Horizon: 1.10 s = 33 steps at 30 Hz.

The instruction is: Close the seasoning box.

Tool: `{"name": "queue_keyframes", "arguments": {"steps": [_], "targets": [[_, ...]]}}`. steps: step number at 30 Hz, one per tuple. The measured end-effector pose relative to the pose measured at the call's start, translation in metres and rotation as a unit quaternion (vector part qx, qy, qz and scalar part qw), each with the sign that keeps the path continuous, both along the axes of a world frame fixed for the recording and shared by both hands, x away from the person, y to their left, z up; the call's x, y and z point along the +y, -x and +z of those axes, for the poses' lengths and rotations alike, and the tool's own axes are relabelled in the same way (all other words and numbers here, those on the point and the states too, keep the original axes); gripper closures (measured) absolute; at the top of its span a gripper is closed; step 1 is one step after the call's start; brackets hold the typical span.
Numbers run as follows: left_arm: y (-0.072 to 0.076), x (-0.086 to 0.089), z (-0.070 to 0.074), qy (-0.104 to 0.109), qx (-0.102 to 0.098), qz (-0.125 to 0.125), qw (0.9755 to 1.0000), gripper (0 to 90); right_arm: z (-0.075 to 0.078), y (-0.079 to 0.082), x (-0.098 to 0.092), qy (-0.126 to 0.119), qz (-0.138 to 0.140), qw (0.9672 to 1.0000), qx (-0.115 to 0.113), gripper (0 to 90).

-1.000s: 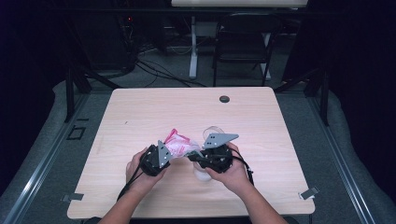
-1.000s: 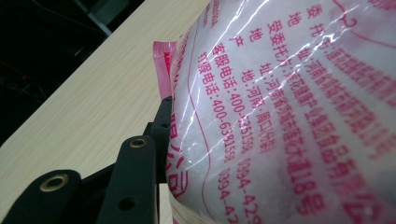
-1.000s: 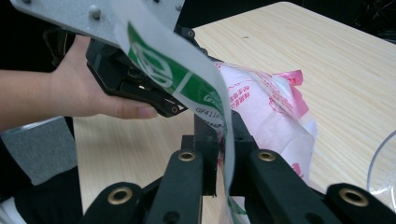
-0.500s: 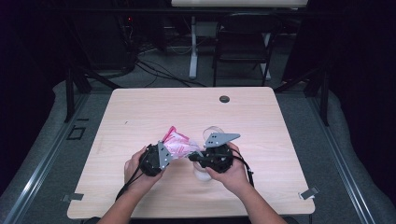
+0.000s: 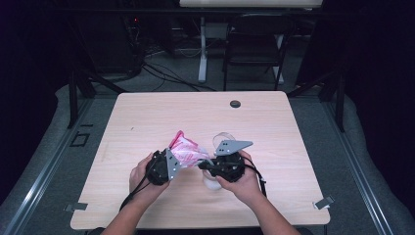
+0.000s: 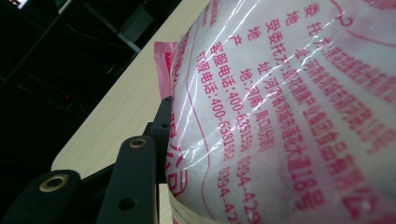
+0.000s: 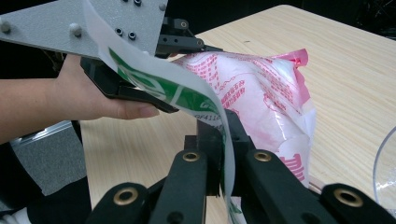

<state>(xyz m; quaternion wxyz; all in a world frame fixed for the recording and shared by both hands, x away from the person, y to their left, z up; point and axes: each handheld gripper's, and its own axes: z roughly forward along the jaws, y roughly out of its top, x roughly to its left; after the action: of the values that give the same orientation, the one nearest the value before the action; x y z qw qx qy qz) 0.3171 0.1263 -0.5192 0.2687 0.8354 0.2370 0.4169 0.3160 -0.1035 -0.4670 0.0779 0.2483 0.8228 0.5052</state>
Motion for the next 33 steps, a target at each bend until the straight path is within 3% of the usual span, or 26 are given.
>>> {"name": "queue_keyframes", "arguments": {"steps": [8, 15, 22, 27, 30, 33], "targets": [[0.003, -0.003, 0.003, -0.027, -0.029, 0.004, 0.9992, 61.0, -0.001, 0.001, -0.001, 0.004, -0.001, 1.0, -0.004, 88.8], [0.004, -0.006, 0.009, -0.056, -0.057, 0.004, 0.9968, 60.9, 0.001, 0.001, -0.005, 0.002, -0.006, 0.9999, -0.008, 88.8], [0.003, -0.012, 0.014, -0.065, -0.066, -0.001, 0.9957, 61.0, 0.005, 0.001, -0.01, 0.001, -0.012, 0.9998, -0.013, 88.8], [0.003, -0.015, 0.017, -0.085, -0.076, -0.005, 0.9934, 61.1, 0.006, 0.001, -0.013, -0.003, -0.013, 0.9999, -0.01, 88.7], [0.004, -0.016, 0.02, -0.111, -0.083, -0.006, 0.9903, 61.1, 0.006, 0.0, -0.014, -0.003, -0.014, 0.9998, -0.01, 88.8], [0.003, -0.018, 0.021, -0.112, -0.088, -0.008, 0.9899, 61.2, 0.005, -0.001, -0.016, -0.01, -0.017, 0.9998, -0.005, 88.8]]}}
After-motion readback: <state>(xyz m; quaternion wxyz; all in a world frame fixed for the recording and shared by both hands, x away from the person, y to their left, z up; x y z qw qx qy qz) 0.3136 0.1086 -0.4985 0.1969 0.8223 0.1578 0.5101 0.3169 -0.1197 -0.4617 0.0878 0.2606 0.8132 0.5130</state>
